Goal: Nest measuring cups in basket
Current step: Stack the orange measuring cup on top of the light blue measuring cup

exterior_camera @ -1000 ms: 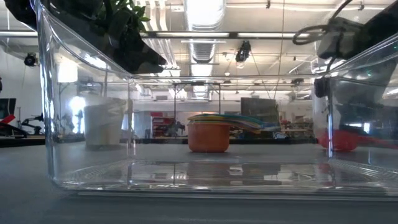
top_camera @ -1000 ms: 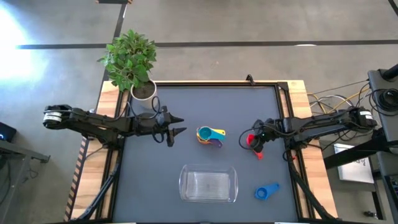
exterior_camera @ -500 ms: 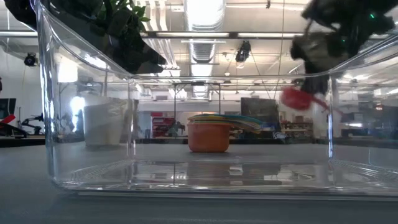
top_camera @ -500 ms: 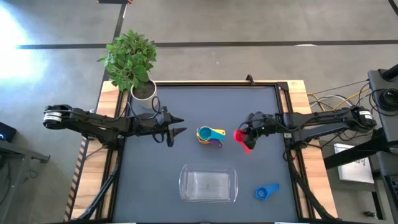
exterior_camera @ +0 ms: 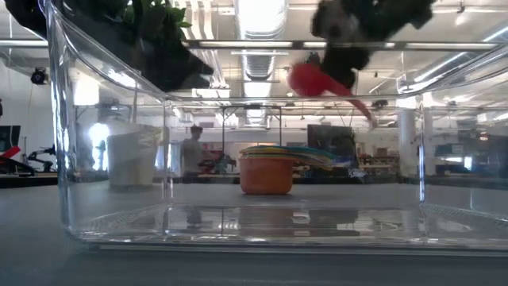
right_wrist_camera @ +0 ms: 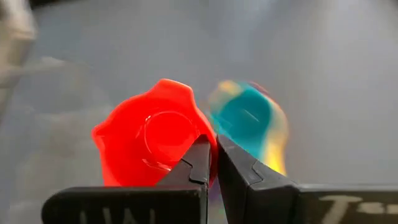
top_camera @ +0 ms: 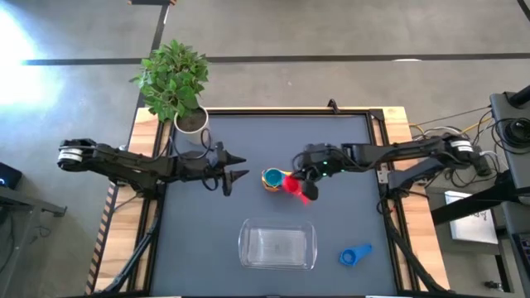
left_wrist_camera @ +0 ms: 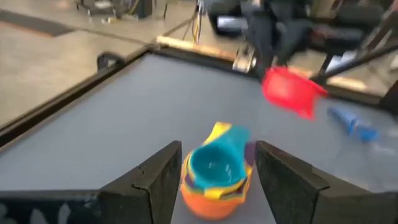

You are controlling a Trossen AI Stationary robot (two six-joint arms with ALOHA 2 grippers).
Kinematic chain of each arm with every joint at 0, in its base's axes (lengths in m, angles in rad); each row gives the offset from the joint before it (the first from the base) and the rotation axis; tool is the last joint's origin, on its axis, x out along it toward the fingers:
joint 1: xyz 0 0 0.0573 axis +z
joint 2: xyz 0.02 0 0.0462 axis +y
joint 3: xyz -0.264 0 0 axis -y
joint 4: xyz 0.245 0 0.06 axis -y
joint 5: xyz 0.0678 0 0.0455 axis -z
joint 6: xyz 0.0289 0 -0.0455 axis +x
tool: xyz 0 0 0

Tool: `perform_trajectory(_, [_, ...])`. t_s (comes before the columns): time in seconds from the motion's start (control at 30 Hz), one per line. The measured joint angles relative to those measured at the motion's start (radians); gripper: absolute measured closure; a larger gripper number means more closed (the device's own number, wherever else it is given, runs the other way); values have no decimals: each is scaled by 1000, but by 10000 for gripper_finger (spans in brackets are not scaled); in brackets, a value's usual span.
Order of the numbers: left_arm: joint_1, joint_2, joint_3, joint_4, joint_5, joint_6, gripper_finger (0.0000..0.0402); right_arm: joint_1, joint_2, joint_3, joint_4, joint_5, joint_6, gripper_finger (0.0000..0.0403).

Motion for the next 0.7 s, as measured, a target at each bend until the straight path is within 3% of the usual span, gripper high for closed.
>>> perform_trajectory(0.1, [-19, -2, 10, 33, 8, 19, 215, 1, 81, 73, 40, -75, -48, 394])
perform_trajectory(0.4, [-29, -2, 11, 19, 8, 43, 215, -58, 330, 313, -182, -32, -180, 394])
perform_trajectory(0.7, [-28, -1, 9, 17, 8, 43, 215, -123, 426, 426, -270, -41, -241, 391])
